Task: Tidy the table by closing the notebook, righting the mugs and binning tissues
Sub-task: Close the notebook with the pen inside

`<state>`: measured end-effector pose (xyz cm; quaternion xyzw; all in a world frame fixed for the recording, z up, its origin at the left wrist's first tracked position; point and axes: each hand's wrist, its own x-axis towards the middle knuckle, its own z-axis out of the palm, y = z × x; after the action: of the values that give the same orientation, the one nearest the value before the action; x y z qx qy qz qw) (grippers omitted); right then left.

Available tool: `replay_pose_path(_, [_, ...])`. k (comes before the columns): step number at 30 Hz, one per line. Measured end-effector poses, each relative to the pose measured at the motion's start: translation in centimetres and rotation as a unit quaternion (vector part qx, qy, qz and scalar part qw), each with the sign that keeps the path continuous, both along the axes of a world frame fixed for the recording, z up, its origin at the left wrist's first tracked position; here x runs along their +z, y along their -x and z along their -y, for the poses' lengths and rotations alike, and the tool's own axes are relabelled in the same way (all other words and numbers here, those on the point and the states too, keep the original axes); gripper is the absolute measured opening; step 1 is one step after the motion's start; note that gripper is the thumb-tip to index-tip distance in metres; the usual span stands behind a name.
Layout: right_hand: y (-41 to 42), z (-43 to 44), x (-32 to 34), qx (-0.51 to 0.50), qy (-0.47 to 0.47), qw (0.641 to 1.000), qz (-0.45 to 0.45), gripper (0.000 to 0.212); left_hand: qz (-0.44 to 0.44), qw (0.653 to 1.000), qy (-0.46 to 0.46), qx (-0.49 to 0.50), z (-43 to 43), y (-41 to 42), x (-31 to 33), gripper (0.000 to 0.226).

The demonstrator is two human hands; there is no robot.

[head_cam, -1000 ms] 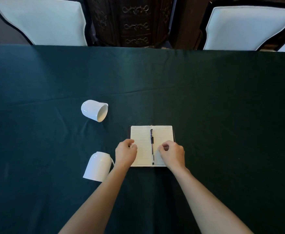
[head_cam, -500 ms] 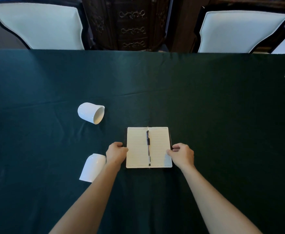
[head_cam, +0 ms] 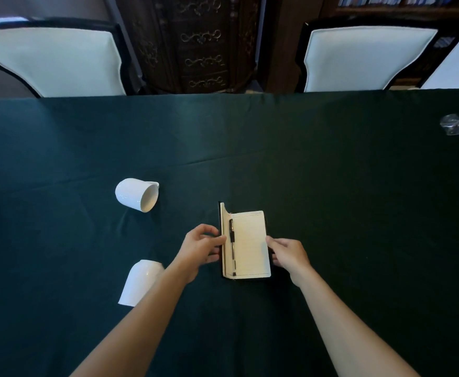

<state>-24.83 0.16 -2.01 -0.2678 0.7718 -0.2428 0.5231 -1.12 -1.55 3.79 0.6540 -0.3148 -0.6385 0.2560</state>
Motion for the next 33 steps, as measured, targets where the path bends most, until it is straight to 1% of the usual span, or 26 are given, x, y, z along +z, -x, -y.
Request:
replay_pose_path(2, [-0.1,-0.1,0.4,-0.008,0.004,1.0,0.015,0.039,0.008,1.0,0.02,-0.017,0.1,1.5,-0.1,0.018])
replay_pose_path(4, [-0.2,-0.2,0.9,-0.021,0.007,0.999,0.033,0.039,0.059,0.996,0.053,-0.045,0.0,3.2,-0.4,0.019])
replay_pose_path(6, [-0.2,-0.3,1.4,-0.037,0.009,0.997,0.062,0.034,0.112,0.987,0.092,-0.069,-0.1,4.8,-0.9,0.02])
replay_pose_path(8, [-0.3,-0.3,2.0,-0.045,0.018,0.994,0.094,0.023,0.146,0.978,0.117,-0.088,-0.1,6.3,-1.4,0.022])
replay_pose_path(9, [-0.3,-0.4,2.3,-0.044,0.021,0.993,0.105,0.016,0.157,0.975,0.125,-0.097,0.0,7.0,-1.6,0.023])
replay_pose_path(10, [-0.3,-0.4,2.6,-0.043,0.022,0.992,0.113,0.014,0.168,0.971,0.131,-0.106,0.1,7.6,-1.7,0.026])
replay_pose_path(13, [-0.2,-0.7,3.2,-0.048,0.021,0.989,0.141,0.014,0.207,0.958,0.151,-0.126,0.1,9.4,-2.5,0.03])
replay_pose_path(17, [0.0,-1.1,3.2,-0.046,0.027,0.983,0.178,0.017,0.244,0.947,0.149,-0.15,0.1,10.9,-3.9,0.019])
replay_pose_path(20, [0.1,-1.3,2.9,-0.06,0.02,0.976,0.207,0.019,0.241,0.951,0.135,-0.137,0.5,11.3,-4.7,0.012])
replay_pose_path(23, [-0.1,-1.6,2.3,-0.063,0.023,0.972,0.225,0.014,0.198,0.971,0.089,-0.1,1.0,11.0,-5.0,0.024])
replay_pose_path(24, [-0.2,-1.8,2.1,-0.057,0.032,0.974,0.216,0.013,0.18,0.977,0.077,-0.088,1.0,10.9,-5.1,0.025])
replay_pose_path(27, [-0.8,-2.3,1.5,-0.034,0.047,0.985,0.165,0.032,0.131,0.987,0.069,-0.058,0.5,10.6,-5.1,0.021])
replay_pose_path(29, [-1.0,-2.5,1.5,-0.047,0.045,0.989,0.136,0.04,0.108,0.99,0.082,-0.04,-0.3,10.6,-4.9,0.019])
replay_pose_path(31, [-1.3,-2.6,1.8,-0.061,0.05,0.989,0.123,0.043,0.107,0.988,0.11,-0.018,-1.4,10.2,-4.5,0.017])
replay_pose_path(33, [-1.5,-2.8,2.1,-0.065,0.059,0.99,0.11,0.042,0.14,0.981,0.136,-0.004,-2.7,9.3,-4.2,0.011])
